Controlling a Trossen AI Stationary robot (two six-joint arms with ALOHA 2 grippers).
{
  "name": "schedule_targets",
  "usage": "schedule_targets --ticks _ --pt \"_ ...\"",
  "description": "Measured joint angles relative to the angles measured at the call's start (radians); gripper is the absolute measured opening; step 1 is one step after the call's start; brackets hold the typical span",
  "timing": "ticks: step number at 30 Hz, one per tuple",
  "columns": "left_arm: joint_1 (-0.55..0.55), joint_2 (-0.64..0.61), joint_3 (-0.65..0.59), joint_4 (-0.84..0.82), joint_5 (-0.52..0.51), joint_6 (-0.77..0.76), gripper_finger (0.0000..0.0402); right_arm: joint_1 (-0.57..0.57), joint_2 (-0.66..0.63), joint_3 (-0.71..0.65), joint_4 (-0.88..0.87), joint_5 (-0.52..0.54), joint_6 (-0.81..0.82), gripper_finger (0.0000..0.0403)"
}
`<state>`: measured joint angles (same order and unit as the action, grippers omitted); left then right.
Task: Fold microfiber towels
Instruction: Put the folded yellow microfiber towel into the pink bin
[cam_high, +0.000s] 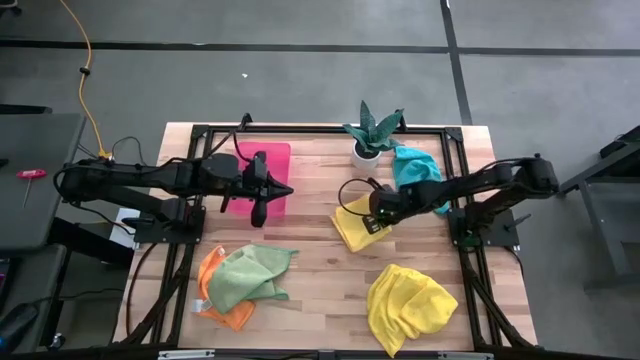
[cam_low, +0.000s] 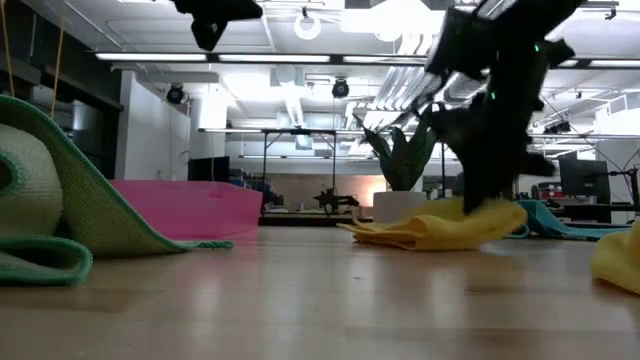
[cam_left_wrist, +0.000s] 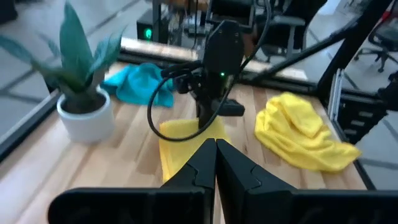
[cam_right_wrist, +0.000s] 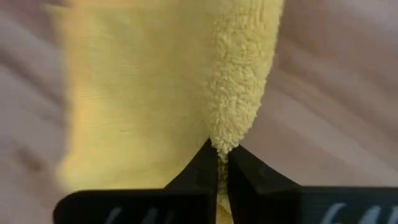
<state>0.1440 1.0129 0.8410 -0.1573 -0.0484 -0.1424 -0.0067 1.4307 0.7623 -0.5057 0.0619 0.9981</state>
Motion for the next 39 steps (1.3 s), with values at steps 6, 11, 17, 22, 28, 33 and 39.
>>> schedule_targets --ticks 6,11,17,22,28,33,39 --pt "0.029 -0.015 0.028 0.011 -0.025 -0.002 0.0025 0.012 -0.065 0.151 -0.048 0.009 -0.340 0.0001" --pt "0.074 -0.004 0.120 -0.086 0.008 0.004 0.0082 0.047 -0.044 0.326 -0.112 0.007 -0.639 0.0001" --pt "0.158 0.028 0.228 -0.248 0.149 0.004 0.0183 0.090 0.005 0.485 -0.180 0.008 -0.851 0.0000" --pt "0.191 0.107 0.291 -0.269 0.326 0.009 0.0254 0.125 0.058 0.558 -0.202 0.006 -0.933 0.0000" --pt "0.166 0.274 0.361 -0.271 0.399 0.056 0.0292 0.163 0.121 0.605 -0.204 -0.005 -0.988 0.0000" --pt "0.135 0.402 0.391 -0.264 0.436 0.166 0.0293 0.193 0.155 0.636 -0.201 -0.010 -1.035 0.0000" --pt "0.114 0.503 0.394 -0.246 0.498 0.258 0.0294 0.223 0.168 0.652 -0.193 -0.013 -1.052 0.0000"
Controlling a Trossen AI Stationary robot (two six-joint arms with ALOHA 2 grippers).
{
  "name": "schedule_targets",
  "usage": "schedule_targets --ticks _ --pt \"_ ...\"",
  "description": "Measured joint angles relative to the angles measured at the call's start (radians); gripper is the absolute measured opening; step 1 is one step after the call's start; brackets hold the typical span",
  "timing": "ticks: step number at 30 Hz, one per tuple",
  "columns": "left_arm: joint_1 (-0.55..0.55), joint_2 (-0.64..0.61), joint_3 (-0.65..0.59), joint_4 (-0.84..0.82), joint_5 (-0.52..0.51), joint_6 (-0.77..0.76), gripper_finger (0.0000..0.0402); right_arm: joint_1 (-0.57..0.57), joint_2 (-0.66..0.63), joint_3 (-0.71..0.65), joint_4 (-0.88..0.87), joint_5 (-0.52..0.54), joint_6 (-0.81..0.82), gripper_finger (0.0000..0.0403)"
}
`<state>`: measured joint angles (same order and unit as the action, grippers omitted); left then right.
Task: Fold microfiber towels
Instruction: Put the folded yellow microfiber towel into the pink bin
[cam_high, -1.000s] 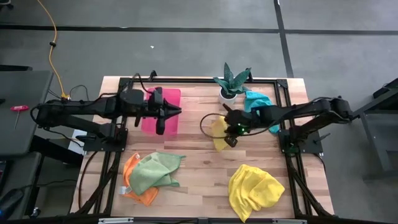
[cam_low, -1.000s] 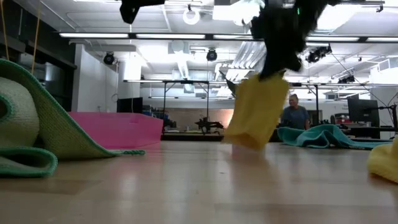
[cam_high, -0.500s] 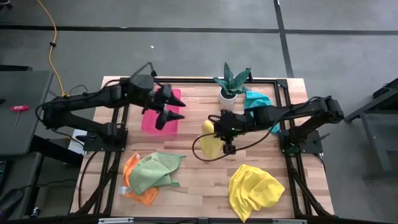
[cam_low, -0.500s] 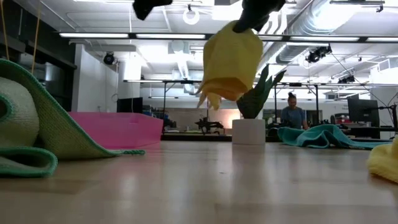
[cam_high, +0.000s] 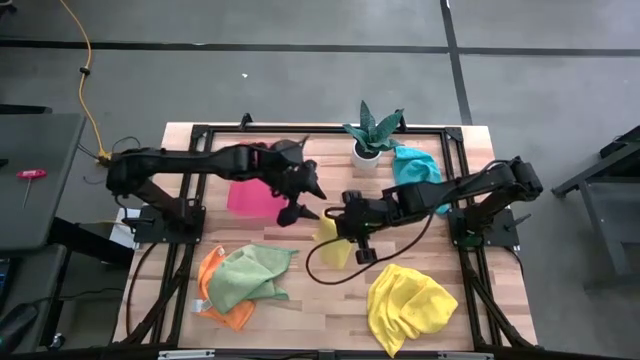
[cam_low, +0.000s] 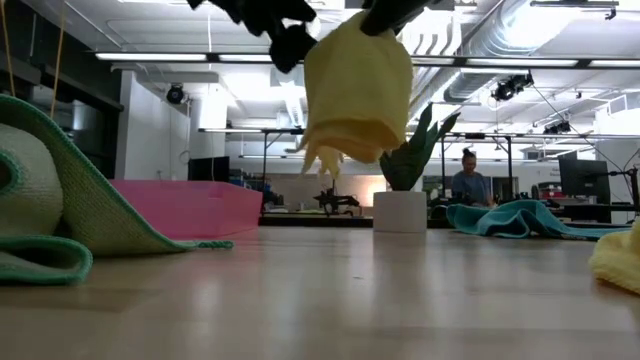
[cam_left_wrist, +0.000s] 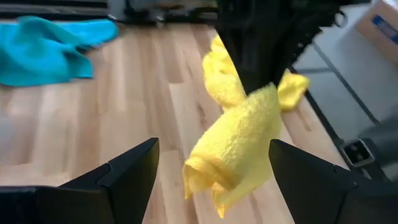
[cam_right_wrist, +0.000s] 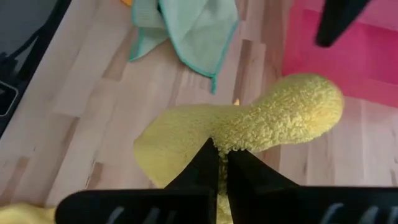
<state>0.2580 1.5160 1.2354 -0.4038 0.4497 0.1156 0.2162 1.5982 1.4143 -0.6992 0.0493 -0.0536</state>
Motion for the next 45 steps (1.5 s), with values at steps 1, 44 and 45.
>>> schedule_targets --ticks 1,44,45 --pt "-0.007 0.013 0.000 0.013 0.015 0.008 0.0294 0.003 0.000 0.000 0.000 0.000 0.000 0.0000" --pt "-0.091 0.108 0.000 0.068 0.069 0.060 0.0013 0.014 0.000 0.000 0.006 -0.003 -0.023 0.0001" --pt "-0.089 0.100 0.000 0.061 0.046 0.060 0.0012 0.014 0.000 0.002 0.006 0.018 -0.009 0.0003"
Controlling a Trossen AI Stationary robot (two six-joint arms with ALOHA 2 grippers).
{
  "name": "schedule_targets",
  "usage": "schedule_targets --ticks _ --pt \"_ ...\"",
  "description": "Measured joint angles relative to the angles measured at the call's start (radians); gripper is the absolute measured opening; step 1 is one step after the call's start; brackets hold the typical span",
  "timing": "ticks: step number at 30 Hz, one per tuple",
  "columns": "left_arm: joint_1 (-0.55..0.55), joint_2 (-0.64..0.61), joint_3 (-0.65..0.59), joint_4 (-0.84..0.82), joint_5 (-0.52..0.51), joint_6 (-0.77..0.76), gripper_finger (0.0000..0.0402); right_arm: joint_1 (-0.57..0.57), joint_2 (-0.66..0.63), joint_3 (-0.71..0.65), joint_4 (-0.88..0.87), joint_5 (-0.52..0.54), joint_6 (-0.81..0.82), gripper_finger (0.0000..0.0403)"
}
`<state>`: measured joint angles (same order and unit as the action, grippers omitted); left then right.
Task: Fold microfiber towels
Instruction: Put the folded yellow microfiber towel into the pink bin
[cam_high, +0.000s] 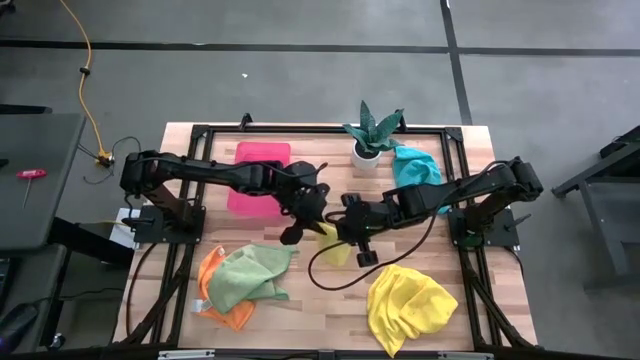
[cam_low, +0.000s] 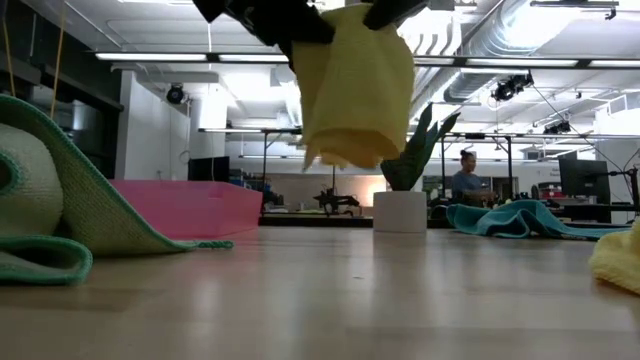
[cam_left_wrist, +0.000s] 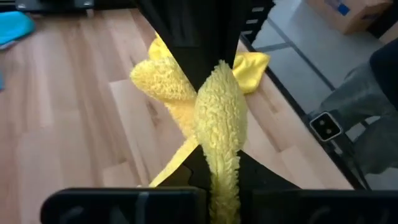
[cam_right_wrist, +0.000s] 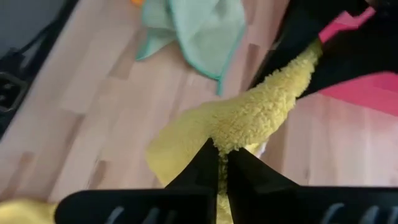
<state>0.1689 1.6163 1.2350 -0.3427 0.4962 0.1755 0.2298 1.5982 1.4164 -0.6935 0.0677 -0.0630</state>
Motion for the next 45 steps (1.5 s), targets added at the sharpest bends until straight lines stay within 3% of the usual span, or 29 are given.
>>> schedule_targets --ticks 6,16,26,35,40,45 --pt "0.036 -0.096 0.000 -0.173 -0.087 0.041 0.0003 -0.016 0.000 0.083 -0.078 0.150 0.037 0.0051" --pt "0.174 -0.305 0.000 -0.472 -0.243 0.105 0.0001 -0.106 -0.001 0.189 -0.242 0.259 0.020 0.0172" --pt "0.425 -0.434 0.000 -0.677 -0.310 0.142 0.0000 -0.167 -0.001 0.189 -0.255 0.251 0.029 0.0185" --pt "0.654 -0.345 0.000 -0.795 -0.275 0.269 0.0000 -0.185 -0.001 0.189 -0.255 0.211 0.029 0.0185" --pt "0.737 -0.216 0.000 -0.790 -0.131 0.294 0.0000 -0.184 -0.001 0.189 -0.256 0.209 0.046 0.0185" --pt "0.770 -0.063 0.000 -0.790 -0.121 0.292 0.0000 -0.184 -0.001 0.189 -0.268 0.209 0.066 0.0185"
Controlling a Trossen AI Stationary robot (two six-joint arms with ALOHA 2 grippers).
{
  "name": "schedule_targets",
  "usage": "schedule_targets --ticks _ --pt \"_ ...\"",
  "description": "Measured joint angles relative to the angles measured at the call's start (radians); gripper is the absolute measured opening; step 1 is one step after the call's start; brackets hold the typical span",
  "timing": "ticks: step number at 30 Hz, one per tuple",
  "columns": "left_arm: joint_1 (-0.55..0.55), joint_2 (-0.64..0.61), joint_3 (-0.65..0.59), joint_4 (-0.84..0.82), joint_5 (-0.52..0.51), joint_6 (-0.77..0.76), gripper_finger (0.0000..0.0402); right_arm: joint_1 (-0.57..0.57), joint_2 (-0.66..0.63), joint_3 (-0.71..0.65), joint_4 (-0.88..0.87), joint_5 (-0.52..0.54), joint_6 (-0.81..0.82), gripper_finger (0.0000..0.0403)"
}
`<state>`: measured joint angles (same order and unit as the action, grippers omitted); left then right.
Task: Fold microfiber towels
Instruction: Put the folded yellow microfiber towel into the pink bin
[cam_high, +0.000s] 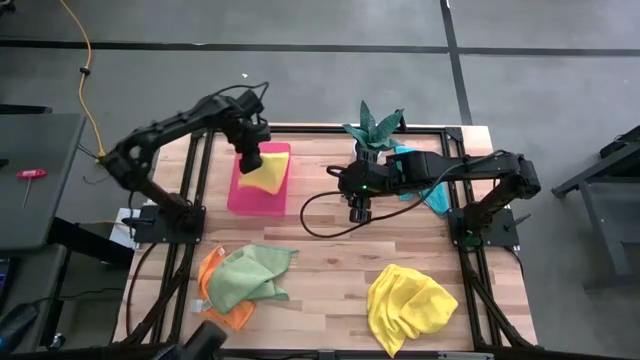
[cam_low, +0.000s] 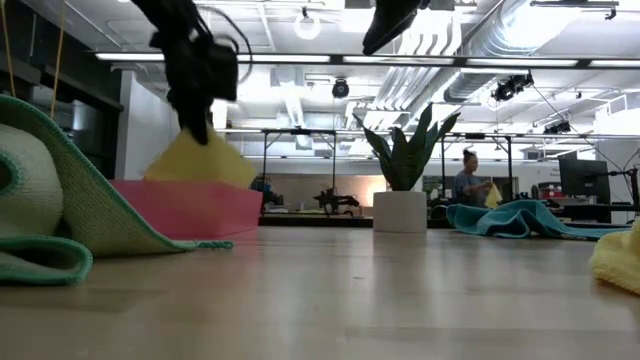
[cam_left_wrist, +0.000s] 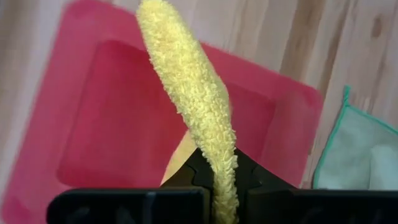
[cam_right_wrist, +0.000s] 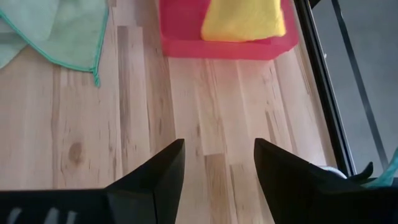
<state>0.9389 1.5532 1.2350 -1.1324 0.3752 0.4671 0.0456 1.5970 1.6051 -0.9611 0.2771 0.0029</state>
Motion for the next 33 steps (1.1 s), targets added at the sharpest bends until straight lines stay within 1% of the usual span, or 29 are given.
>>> schedule_targets --ticks 4,8,11,15,17,26,31,33 --pt "0.021 0.104 0.000 0.016 -0.003 -0.029 0.0000 0.000 0.000 0.000 0.000 0.000 0.005 0.0185" --pt "0.040 0.168 0.000 0.048 -0.025 -0.072 0.0000 0.000 0.000 0.000 0.000 0.000 0.042 0.0185" --pt "0.046 0.186 0.000 0.083 -0.101 -0.109 0.0000 0.000 0.000 0.000 0.000 0.000 0.044 0.0185" --pt "0.054 0.188 0.000 0.089 -0.216 -0.138 0.0000 0.000 0.000 0.000 0.000 0.000 0.052 0.0185" --pt "0.059 0.188 0.000 0.087 -0.249 -0.161 0.0000 0.000 0.000 0.000 0.000 0.000 0.053 0.0185" --pt "0.065 0.188 -0.015 0.105 -0.234 -0.213 0.0000 0.000 0.000 0.000 0.001 0.000 0.072 0.0185" --pt "0.038 0.188 -0.017 0.158 -0.225 -0.272 0.0000 0.000 0.000 0.000 0.001 0.000 0.071 0.0185" --pt "0.024 0.188 -0.017 0.182 -0.204 -0.298 0.0000 0.000 0.000 0.000 0.001 0.000 0.070 0.0185"
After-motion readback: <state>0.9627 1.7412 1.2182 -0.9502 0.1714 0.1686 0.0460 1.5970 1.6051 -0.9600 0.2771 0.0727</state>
